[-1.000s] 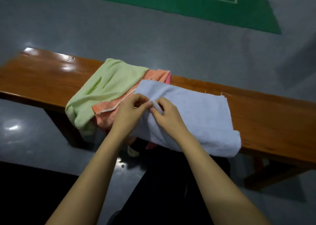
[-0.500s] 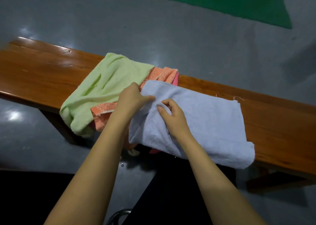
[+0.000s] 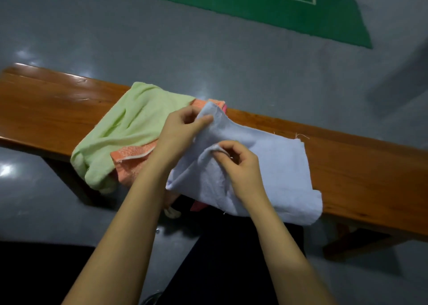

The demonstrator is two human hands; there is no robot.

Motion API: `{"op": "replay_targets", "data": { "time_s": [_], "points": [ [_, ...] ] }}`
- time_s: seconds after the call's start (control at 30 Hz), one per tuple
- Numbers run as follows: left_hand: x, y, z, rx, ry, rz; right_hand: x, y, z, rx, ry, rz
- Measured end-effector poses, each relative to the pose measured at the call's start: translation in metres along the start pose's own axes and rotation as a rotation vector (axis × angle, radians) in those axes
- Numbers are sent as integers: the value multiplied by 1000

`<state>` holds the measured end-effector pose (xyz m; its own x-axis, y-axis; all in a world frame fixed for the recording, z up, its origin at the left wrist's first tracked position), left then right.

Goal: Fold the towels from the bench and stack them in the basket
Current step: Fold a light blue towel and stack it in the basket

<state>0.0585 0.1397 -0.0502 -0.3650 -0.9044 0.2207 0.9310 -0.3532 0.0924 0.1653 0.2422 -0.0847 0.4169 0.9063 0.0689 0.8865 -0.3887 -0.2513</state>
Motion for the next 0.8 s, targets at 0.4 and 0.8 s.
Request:
{"op": "replay_targets", "data": {
  "time_s": [0.4, 0.8],
  "points": [
    [-31, 111, 10, -124, 3, -101, 41, 57, -51, 31, 67, 33],
    [-40, 139, 15, -164, -87, -87, 55, 76, -69, -6, 121, 20]
  ]
}}
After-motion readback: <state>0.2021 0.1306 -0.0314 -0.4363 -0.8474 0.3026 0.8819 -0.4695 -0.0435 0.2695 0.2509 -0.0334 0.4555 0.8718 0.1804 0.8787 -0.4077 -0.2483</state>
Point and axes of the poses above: each hand's wrist, its own y-axis away from the middle knuckle, its own x-axis out of the back of the hand, z = x × y, the point moved 3 cm from there along -y, towards the middle knuckle, and after that the axes turned 9 degrees about x, right-handed, at the moved point
